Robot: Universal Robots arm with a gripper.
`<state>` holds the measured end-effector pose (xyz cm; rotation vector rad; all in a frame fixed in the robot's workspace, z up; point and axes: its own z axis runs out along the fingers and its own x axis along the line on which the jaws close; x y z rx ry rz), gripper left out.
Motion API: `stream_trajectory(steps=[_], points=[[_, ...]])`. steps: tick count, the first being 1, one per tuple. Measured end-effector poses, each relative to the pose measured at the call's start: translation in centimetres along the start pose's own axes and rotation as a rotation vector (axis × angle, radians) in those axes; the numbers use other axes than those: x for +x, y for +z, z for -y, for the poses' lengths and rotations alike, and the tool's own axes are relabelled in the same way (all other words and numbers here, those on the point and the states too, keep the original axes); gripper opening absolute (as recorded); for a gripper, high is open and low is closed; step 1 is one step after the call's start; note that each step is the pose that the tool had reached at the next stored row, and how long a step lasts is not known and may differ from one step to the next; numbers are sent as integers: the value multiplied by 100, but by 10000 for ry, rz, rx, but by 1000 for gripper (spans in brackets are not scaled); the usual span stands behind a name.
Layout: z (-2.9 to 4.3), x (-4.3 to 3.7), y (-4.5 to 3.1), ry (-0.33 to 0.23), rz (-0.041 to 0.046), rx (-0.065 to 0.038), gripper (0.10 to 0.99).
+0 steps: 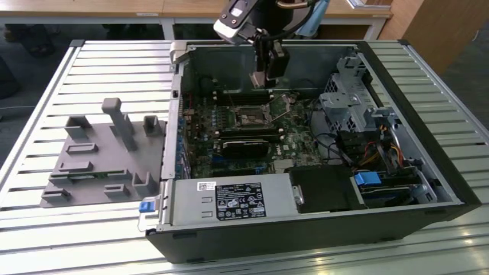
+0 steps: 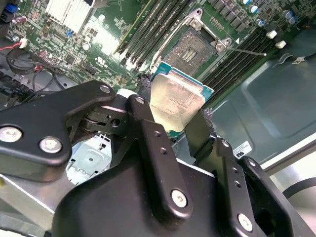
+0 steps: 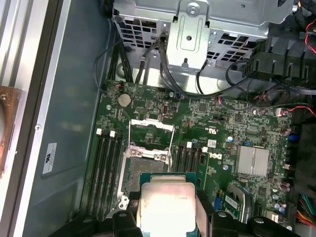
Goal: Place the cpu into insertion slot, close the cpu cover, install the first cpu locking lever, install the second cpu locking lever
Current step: 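Place the cpu into insertion slot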
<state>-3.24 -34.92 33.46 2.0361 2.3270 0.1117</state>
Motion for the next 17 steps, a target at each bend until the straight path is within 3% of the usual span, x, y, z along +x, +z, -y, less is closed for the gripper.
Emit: stream_trajectory(steps=[9,17], points=[[4,11,62,51,10,30,525],[6,53,155,701,72,25,525]])
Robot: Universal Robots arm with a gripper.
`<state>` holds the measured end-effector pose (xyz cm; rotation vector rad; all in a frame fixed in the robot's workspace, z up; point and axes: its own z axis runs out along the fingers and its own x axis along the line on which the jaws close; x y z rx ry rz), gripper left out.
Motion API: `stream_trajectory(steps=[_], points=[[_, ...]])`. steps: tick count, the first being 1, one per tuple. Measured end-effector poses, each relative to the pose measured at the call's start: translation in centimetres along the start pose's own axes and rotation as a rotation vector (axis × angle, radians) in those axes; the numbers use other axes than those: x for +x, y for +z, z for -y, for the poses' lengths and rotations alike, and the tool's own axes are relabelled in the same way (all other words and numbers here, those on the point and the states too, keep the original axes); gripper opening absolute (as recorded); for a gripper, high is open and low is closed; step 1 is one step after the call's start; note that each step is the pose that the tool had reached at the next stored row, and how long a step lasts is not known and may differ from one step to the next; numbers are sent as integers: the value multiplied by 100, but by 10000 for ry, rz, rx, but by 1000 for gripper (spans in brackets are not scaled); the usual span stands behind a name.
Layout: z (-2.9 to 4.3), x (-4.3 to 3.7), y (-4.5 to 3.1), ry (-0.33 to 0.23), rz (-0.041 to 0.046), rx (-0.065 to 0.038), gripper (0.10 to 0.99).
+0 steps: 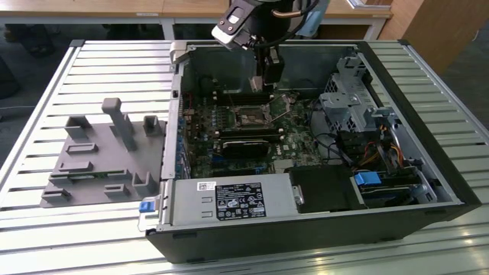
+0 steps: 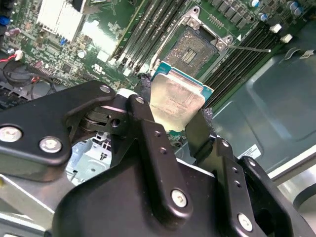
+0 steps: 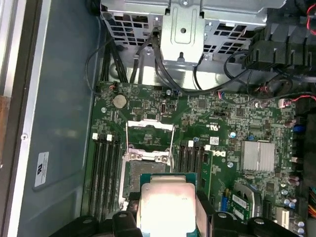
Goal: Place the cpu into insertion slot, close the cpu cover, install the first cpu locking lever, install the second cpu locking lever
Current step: 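Place the cpu into insertion slot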
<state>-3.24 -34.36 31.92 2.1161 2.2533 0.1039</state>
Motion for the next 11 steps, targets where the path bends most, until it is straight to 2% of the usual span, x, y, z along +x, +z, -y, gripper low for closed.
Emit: stream_trajectory(steps=[4,11], points=[[1,70,69,66,10,10,525],[8,101,177,608,58,10,525]])
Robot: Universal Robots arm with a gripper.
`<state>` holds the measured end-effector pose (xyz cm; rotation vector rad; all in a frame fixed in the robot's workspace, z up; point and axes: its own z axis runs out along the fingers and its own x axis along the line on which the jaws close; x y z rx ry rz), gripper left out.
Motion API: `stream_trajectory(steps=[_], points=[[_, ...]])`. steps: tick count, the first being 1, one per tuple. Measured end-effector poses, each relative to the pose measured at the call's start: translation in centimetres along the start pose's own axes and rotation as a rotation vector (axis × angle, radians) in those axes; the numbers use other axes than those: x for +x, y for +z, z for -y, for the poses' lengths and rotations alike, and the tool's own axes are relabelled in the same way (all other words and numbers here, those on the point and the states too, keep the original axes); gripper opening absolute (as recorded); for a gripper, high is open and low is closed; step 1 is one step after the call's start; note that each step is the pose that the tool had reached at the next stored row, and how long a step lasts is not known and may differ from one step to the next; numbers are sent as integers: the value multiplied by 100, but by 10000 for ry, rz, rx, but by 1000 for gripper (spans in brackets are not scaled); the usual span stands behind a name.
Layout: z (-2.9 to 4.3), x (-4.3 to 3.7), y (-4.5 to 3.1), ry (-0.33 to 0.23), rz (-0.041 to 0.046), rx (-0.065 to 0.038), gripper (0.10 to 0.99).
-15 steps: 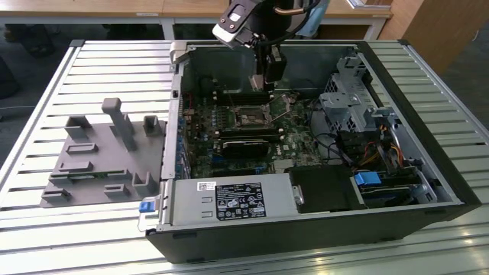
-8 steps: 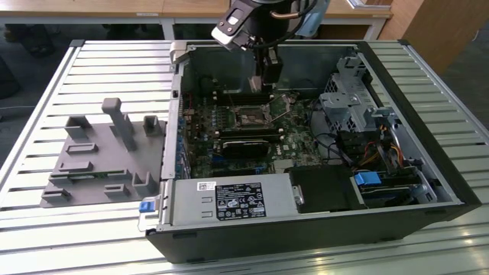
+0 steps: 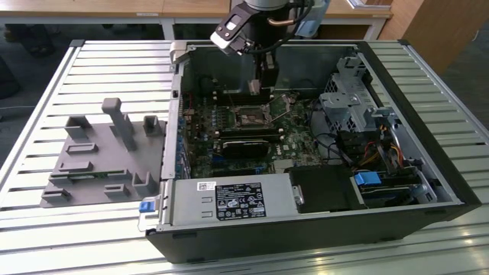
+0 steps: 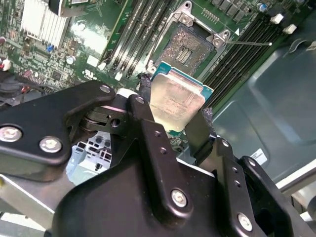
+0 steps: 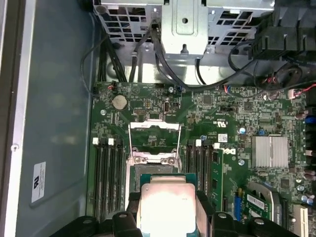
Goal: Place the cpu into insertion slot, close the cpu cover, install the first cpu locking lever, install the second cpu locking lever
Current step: 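Place the cpu into insertion slot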
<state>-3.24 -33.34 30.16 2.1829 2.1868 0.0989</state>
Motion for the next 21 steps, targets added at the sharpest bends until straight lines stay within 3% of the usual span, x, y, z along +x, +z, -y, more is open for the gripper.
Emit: stream_trajectory(steps=[21], points=[[30,28,306,-74,2,17,525]])
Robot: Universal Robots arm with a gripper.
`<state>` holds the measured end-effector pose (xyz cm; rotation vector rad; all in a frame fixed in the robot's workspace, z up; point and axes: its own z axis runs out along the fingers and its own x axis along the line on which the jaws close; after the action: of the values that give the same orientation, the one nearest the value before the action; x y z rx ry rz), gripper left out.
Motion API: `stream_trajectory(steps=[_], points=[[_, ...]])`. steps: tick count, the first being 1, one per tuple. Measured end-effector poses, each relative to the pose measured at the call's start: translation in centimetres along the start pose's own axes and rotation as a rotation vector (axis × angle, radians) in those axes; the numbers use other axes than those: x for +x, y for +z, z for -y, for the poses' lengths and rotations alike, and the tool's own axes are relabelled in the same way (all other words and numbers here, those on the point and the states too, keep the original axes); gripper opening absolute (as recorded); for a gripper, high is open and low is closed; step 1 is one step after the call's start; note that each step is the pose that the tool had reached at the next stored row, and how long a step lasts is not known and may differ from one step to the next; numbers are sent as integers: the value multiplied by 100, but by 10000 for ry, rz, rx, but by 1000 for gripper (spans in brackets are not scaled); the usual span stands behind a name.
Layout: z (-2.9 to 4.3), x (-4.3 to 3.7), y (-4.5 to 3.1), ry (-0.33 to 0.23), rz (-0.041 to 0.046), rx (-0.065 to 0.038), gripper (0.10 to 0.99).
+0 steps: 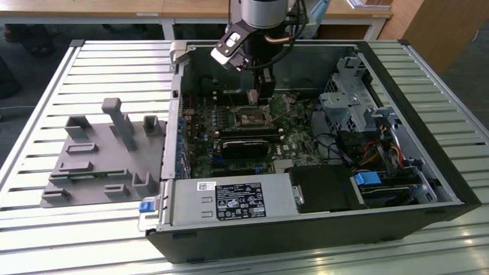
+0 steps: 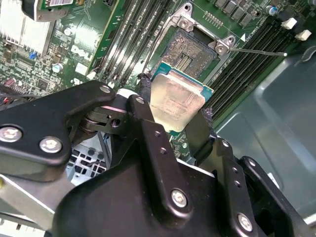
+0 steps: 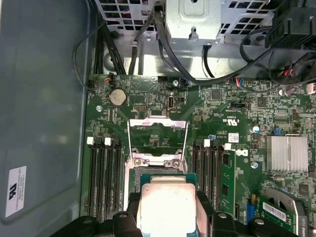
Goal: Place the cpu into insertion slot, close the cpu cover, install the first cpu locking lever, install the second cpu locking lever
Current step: 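Place the cpu into insertion slot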
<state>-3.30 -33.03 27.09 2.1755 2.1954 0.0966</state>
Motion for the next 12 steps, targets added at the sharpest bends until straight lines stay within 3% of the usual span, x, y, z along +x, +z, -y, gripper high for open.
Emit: stream_trajectory(steps=[3,8,12], points=[[3,1,30,-1,18,0,525],[9,1,85,-8,127,2,525],[24,4,143,-22,141,8,525]])
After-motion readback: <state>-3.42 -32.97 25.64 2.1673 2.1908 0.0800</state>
